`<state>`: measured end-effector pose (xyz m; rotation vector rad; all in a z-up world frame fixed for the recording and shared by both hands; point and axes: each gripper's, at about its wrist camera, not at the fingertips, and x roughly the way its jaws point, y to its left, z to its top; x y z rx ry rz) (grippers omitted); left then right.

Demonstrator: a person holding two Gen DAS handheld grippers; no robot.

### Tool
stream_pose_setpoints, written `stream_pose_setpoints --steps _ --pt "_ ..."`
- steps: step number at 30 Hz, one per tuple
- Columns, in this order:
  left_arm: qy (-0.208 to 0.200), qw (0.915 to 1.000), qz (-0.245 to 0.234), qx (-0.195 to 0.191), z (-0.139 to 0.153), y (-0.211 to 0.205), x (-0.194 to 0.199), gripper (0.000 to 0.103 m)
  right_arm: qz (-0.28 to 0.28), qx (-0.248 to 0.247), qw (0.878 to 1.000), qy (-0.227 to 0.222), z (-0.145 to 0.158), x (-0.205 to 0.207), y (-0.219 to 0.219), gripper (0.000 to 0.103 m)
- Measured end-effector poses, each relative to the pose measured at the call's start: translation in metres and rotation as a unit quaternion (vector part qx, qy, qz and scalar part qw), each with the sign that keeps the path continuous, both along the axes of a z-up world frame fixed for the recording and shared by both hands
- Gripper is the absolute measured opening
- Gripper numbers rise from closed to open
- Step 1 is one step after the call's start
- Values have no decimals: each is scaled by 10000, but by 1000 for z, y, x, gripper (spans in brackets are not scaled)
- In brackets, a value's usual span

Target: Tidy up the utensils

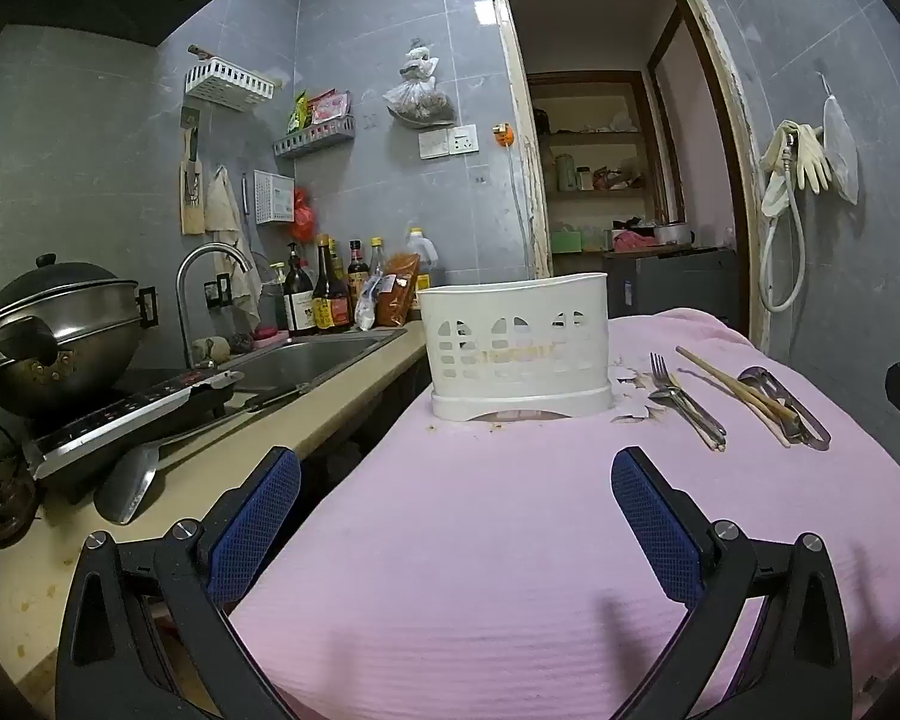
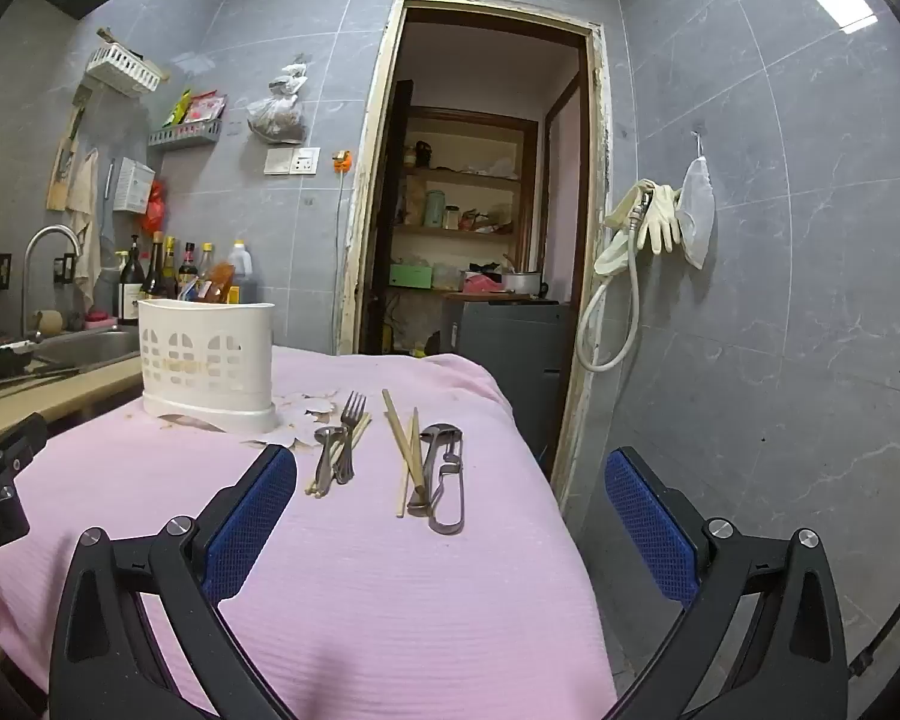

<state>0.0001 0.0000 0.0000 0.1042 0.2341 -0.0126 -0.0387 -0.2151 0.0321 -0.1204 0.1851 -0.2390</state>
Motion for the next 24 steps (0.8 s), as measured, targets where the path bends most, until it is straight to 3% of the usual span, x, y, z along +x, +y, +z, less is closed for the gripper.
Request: stream_pose_setpoints --steps 24 --pt "-10 10000 3 -23 0 0 0 102 3 -4 10000 13 -1 0 1 103"
